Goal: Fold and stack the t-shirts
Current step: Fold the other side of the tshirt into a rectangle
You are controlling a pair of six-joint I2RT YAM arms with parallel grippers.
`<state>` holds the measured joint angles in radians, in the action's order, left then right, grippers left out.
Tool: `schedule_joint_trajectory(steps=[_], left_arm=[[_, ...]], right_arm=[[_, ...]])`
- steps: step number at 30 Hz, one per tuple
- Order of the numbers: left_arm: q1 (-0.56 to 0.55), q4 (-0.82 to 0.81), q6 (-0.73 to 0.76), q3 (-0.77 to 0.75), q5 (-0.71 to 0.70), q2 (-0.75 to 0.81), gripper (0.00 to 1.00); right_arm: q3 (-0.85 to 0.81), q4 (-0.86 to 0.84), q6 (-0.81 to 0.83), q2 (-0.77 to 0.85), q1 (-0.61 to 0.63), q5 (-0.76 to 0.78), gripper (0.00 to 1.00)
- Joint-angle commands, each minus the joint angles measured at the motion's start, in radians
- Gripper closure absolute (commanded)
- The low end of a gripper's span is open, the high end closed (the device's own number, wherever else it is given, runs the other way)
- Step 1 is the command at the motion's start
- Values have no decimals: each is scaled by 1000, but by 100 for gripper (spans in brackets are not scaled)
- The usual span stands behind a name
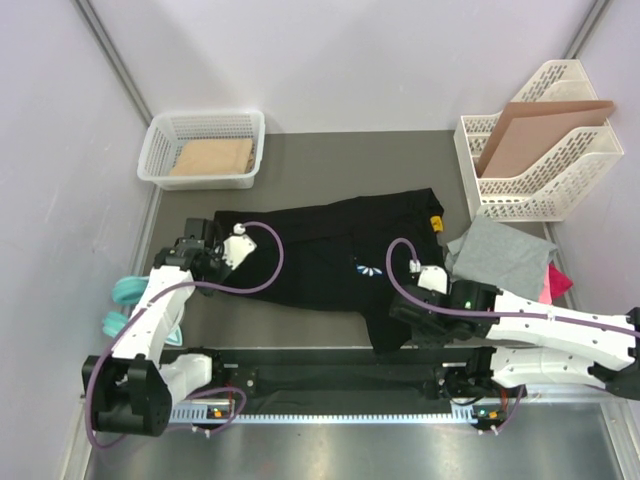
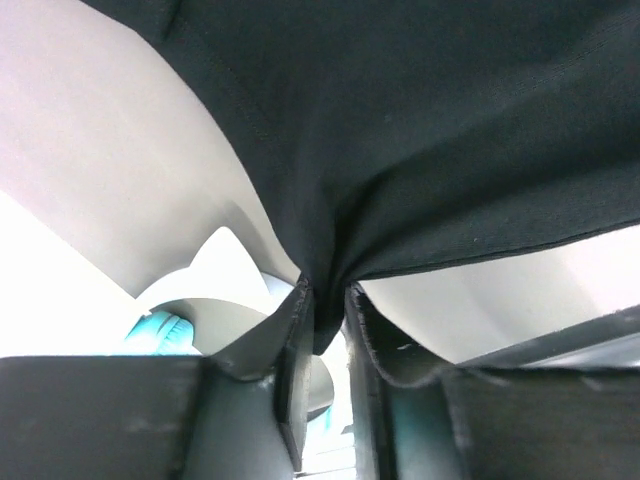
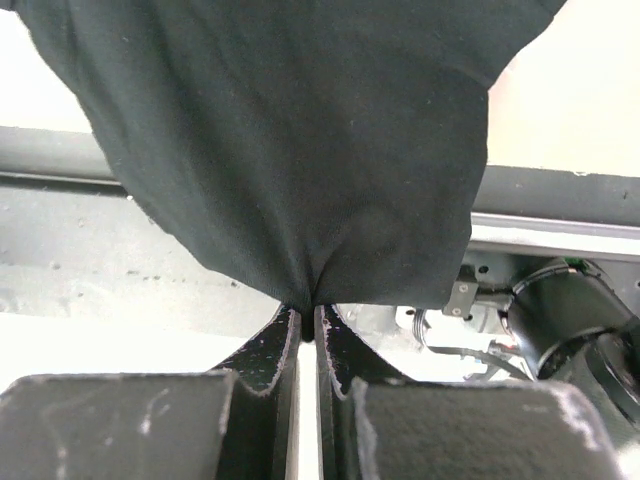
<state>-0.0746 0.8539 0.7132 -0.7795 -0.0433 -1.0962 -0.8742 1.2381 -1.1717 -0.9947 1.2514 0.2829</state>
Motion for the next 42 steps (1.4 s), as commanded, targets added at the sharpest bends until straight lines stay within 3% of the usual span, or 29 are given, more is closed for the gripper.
schedule_joint_trajectory(steps=[1,4,10,16,20,30,33,34,35,37,42], left_arm=[[-2,37,17,26,-1,51,70],[-2,22,23,29,-12,52,63],[-2,8,28,-66,-7,-22,64],[-2,-4,23,-135,9,-90,72],[-2,-56,34,-132,11,-103,88],[-2,-124,34,-188,-33,-228,92],[-17,-3,32,-193,37,-229,86],[-58,46,34,-175,39,-202,75],[-86,57,38,-117,22,-180,72],[-164,86,49,-20,0,-105,69],[-241,129,54,100,33,12,64]], right_arm=[[-80,89,-25,22,20,12,100],[-114,92,-16,-1,20,27,100],[-198,107,1,-54,19,93,100],[-275,124,29,-90,-4,136,100],[-287,121,50,-87,-32,154,100],[-312,-8,297,-99,-320,164,100],[-306,-46,336,-124,-343,147,100],[-296,-63,345,-128,-346,144,100],[-290,-74,349,-137,-349,136,100],[-270,-104,368,-153,-362,131,100],[-259,-161,411,-177,-414,107,100]])
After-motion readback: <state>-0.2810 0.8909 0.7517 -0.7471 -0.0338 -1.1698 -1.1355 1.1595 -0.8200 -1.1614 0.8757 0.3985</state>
